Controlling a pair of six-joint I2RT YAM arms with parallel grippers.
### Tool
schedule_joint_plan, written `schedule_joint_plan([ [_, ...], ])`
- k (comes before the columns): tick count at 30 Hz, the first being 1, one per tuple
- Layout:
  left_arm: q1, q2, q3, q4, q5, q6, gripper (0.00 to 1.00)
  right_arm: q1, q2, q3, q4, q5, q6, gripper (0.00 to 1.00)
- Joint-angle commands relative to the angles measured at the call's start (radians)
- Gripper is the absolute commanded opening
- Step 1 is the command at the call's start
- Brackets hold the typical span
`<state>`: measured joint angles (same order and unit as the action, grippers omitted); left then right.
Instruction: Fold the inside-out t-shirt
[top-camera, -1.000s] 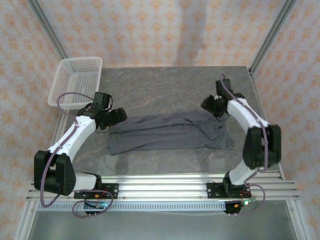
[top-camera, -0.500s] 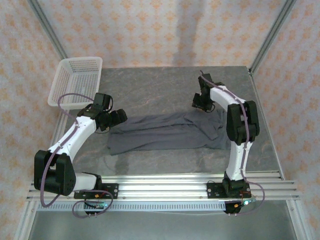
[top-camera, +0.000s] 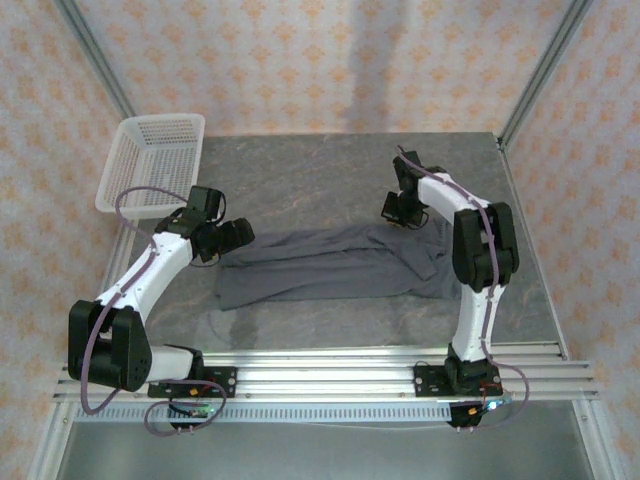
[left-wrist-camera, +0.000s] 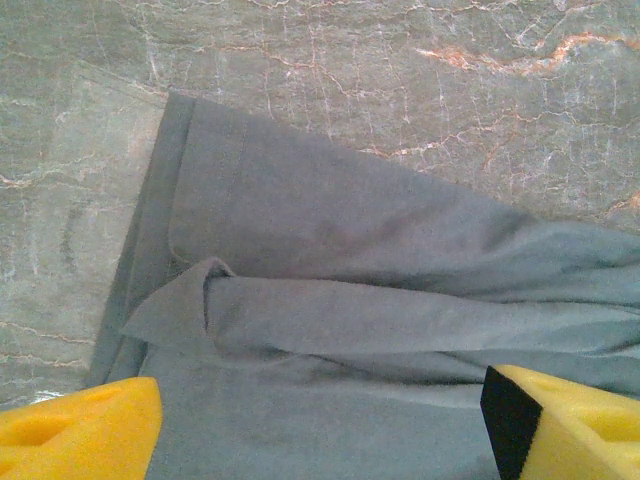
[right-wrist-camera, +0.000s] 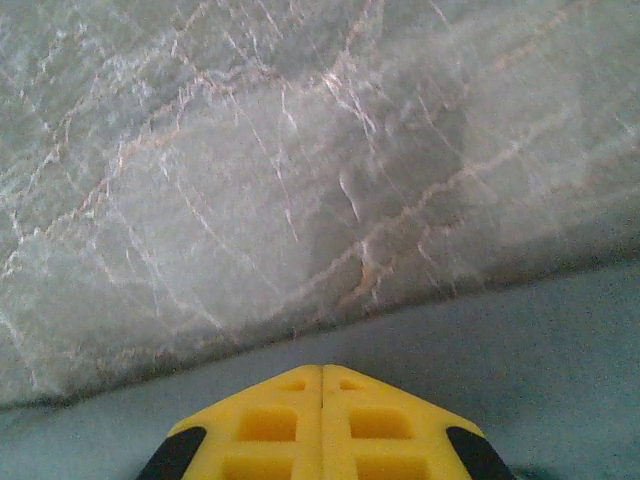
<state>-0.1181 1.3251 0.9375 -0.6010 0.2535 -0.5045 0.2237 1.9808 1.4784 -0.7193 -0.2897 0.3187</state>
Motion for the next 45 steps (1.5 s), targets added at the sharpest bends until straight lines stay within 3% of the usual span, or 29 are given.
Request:
schedule_joint_plan([
  [1,-0.004,-0.007,-0.001,-0.017,-0.025,0.002,0.84,0.008,-0.192,-0.094,-0.052,-0.025,0.065,0.00],
  [6,-0.004,-0.003,-0.021,0.012,-0.019,-0.016,0.84,0.134,-0.390,-0.439,0.077,-0.098,0.223,0.00],
  [9,-0.006,0.007,-0.031,0.030,-0.003,-0.024,0.84,0.197,-0.415,-0.523,0.110,-0.190,0.254,0.26],
  [12,-0.008,0.017,-0.021,0.017,0.002,-0.020,0.84,0.186,-0.498,-0.468,0.008,-0.101,0.233,0.36],
  [15,-0.009,0.013,-0.017,0.007,0.000,-0.014,0.84,0.108,-0.576,-0.394,-0.044,0.049,0.212,0.46],
  [18,-0.017,0.006,-0.025,0.020,0.022,-0.025,0.82,0.005,-0.542,-0.363,-0.004,0.100,0.167,0.42],
  [20,-0.037,0.002,-0.034,0.039,0.037,-0.066,0.75,-0.023,-0.452,-0.315,-0.011,0.137,0.104,0.25],
  [22,-0.063,0.005,-0.032,0.040,0.038,-0.080,0.64,-0.025,-0.340,-0.254,-0.051,0.123,0.052,0.07],
  [24,-0.080,0.010,-0.032,0.040,0.038,-0.090,0.47,-0.025,-0.272,-0.253,-0.050,0.070,0.046,0.00],
  [25,-0.088,0.013,-0.035,0.043,0.039,-0.095,0.36,-0.023,-0.256,-0.272,-0.033,0.043,0.052,0.00],
  [28,-0.100,0.021,-0.040,0.049,0.033,-0.104,0.22,-0.009,-0.253,-0.350,0.011,0.003,0.071,0.00],
  [32,-0.105,0.036,-0.035,0.052,0.039,-0.103,0.23,0.043,-0.286,-0.449,0.010,0.014,0.062,0.00],
  [37,-0.121,0.048,-0.015,0.041,0.039,-0.111,0.23,0.095,-0.411,-0.557,-0.014,-0.097,0.121,0.00],
  [39,-0.138,0.055,-0.014,0.040,0.024,-0.142,0.22,0.093,-0.473,-0.555,-0.046,-0.052,0.132,0.00],
  [41,-0.164,0.074,-0.011,0.030,-0.009,-0.176,0.17,0.084,-0.515,-0.529,-0.078,0.020,0.132,0.00],
  [43,-0.180,0.114,-0.007,0.032,-0.012,-0.208,0.01,0.063,-0.524,-0.512,-0.077,0.053,0.134,0.00],
  [45,-0.189,0.173,0.003,0.038,-0.008,-0.242,0.00,0.045,-0.497,-0.502,-0.064,0.061,0.125,0.00],
])
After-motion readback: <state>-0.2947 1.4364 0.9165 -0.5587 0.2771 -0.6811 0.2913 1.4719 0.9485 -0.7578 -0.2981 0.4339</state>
